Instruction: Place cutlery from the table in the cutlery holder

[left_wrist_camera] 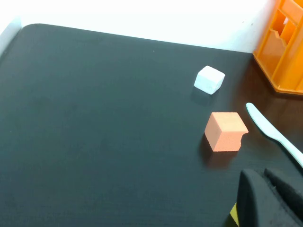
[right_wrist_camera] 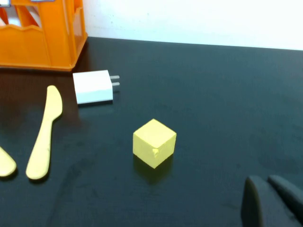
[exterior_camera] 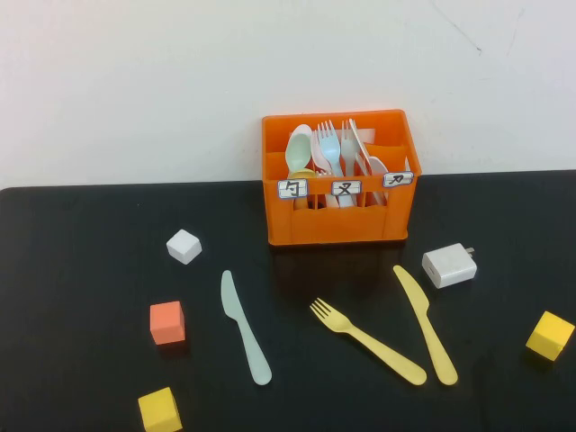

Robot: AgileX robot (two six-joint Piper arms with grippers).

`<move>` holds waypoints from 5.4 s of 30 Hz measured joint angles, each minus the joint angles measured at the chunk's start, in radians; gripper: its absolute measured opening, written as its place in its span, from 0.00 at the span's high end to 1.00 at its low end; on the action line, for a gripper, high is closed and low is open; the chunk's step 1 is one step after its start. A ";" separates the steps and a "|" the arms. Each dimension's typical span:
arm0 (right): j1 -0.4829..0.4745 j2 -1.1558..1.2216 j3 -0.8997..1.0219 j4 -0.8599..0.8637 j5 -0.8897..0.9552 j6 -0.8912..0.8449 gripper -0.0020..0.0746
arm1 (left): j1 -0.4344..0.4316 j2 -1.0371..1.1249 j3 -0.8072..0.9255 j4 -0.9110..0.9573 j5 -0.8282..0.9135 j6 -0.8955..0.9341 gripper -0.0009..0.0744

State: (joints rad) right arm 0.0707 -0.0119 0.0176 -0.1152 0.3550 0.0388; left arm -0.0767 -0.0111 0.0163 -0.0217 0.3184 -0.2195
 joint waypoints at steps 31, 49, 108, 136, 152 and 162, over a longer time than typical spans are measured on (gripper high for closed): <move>0.000 0.000 0.000 0.000 0.000 0.000 0.98 | 0.000 0.000 0.000 0.002 0.002 0.008 0.99; 0.000 0.000 0.002 -0.008 -0.025 0.000 0.98 | 0.000 0.000 0.004 0.004 -0.057 0.010 0.99; 0.000 0.053 -0.272 0.042 -0.292 -0.004 0.98 | 0.000 0.066 -0.292 0.011 -0.287 -0.173 0.99; 0.000 0.673 -0.519 0.395 0.297 -0.698 0.98 | -0.009 1.106 -0.594 -0.592 0.316 0.204 0.99; 0.000 0.678 -0.489 0.414 0.286 -0.767 0.98 | -0.419 1.595 -1.042 -0.234 0.302 -0.181 0.99; 0.000 0.678 -0.489 0.423 0.282 -0.767 0.98 | -0.469 1.834 -1.201 0.146 0.410 -0.715 0.91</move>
State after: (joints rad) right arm 0.0707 0.6658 -0.4717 0.3079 0.6372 -0.7282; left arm -0.5454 1.8229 -1.1851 0.1239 0.7281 -0.9349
